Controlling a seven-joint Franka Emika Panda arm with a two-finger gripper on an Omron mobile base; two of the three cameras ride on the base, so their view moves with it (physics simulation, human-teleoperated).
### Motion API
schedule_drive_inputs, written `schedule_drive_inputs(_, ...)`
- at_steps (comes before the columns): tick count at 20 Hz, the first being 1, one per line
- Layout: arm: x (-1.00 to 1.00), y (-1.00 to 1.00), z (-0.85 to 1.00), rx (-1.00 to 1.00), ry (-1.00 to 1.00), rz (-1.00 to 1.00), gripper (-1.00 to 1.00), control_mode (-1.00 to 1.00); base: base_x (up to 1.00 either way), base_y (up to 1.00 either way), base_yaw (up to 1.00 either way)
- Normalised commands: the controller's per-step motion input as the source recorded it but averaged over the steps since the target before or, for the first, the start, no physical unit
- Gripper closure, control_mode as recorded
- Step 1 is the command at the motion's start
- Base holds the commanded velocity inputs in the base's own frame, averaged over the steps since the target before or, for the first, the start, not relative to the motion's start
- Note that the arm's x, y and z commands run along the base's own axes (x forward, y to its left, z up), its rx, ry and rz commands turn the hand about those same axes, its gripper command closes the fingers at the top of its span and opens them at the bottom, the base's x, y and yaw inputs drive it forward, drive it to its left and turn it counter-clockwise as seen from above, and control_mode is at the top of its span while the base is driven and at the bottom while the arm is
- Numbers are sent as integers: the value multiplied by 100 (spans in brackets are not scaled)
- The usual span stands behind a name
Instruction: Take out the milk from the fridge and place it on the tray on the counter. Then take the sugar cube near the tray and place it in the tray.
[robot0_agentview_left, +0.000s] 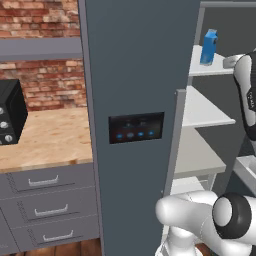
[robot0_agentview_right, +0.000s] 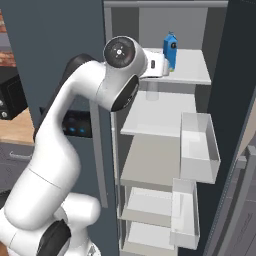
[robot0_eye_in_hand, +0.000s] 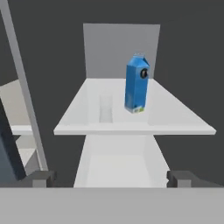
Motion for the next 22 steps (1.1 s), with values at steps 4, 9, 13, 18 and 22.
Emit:
schedule_drive_inputs(4,32,-6,0,0,-17,0,-100,-100,0,0,0)
schedule_drive_inputs(9,41,-7,0,0,-7,0,-100,-100,0,0,0)
schedule_drive_inputs(13,30,-17,8,2,0,0,-100,-100,0,0,0)
schedule_drive_inputs(18,20,-19,18,2,0,0,-100,-100,0,0,0)
schedule_drive_inputs(22,12,-3,12,0,0,0,-100,-100,0,0,0)
